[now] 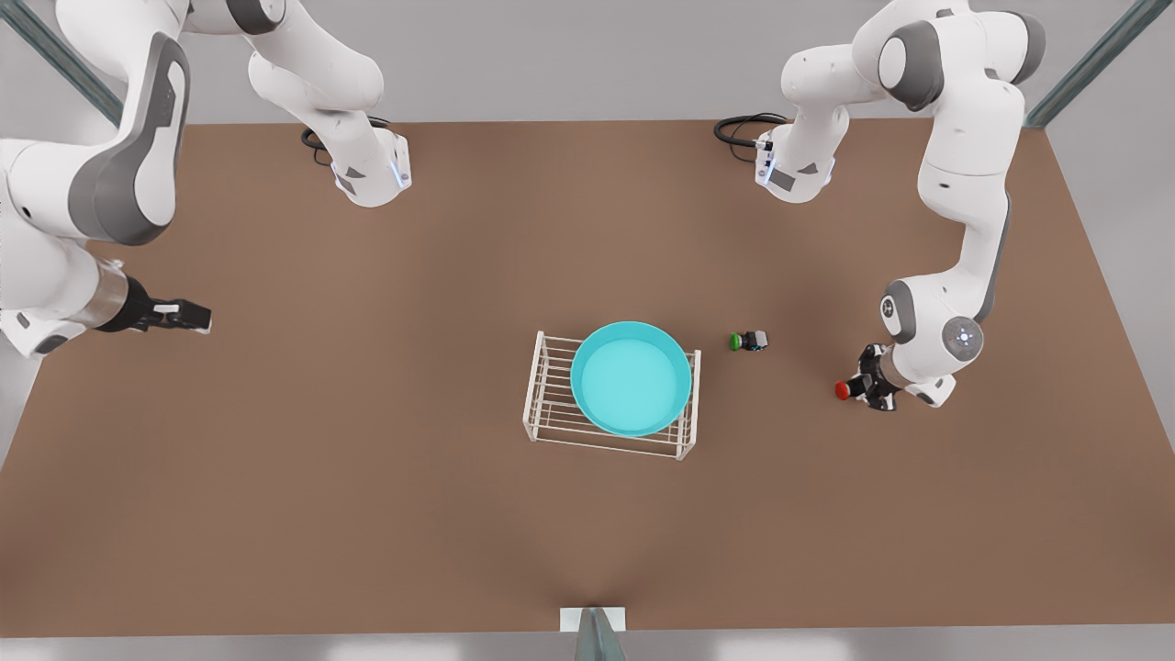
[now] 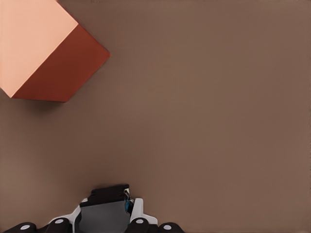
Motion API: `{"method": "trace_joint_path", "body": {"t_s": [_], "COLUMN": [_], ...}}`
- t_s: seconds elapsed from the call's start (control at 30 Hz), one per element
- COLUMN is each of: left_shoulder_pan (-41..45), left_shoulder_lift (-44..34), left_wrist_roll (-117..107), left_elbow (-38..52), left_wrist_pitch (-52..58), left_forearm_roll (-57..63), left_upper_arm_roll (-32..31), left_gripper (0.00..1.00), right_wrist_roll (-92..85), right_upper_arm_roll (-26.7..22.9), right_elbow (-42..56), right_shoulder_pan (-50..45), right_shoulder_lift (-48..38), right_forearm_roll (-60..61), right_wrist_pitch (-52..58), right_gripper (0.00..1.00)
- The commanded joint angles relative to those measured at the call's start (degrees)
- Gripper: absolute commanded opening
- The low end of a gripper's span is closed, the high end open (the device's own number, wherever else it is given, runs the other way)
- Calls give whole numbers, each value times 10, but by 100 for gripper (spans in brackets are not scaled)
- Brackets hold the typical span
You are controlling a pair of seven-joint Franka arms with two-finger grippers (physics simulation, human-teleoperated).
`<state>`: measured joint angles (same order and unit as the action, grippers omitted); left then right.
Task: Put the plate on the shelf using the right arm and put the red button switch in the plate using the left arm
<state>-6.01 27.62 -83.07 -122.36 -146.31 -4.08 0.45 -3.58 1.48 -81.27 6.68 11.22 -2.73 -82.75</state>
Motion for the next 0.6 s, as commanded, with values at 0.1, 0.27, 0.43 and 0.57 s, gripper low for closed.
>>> {"method": "trace_joint_path", "body": {"t_s": [0.1, 0.27, 0.43, 0.57], "left_shoulder_pan": [35, 124, 233, 267], "left_shoulder_lift": [-41, -54, -41, -6], "left_wrist_roll": [-38, -88, -234, -334], "left_elbow": [83, 221, 336, 368], "left_wrist_pitch": [123, 253, 306, 277], "left_forearm_roll": [-15, -43, -34, 18], "left_upper_arm_roll": [-11, -25, -38, -105], "left_gripper": [36, 36, 36, 37], "right_wrist_roll": [-34, -36, -27, -27], "right_upper_arm_roll": [-3, -6, -3, -3], "right_elbow": [-1, -5, -13, -13], "right_shoulder_pan": [0, 0, -1, -1], "right_shoulder_lift": [0, -25, -33, -34], "right_forearm_roll": [6, -3, 0, 0], "right_wrist_pitch": [22, 22, 24, 25], "right_gripper": [100, 100, 100, 100]}}
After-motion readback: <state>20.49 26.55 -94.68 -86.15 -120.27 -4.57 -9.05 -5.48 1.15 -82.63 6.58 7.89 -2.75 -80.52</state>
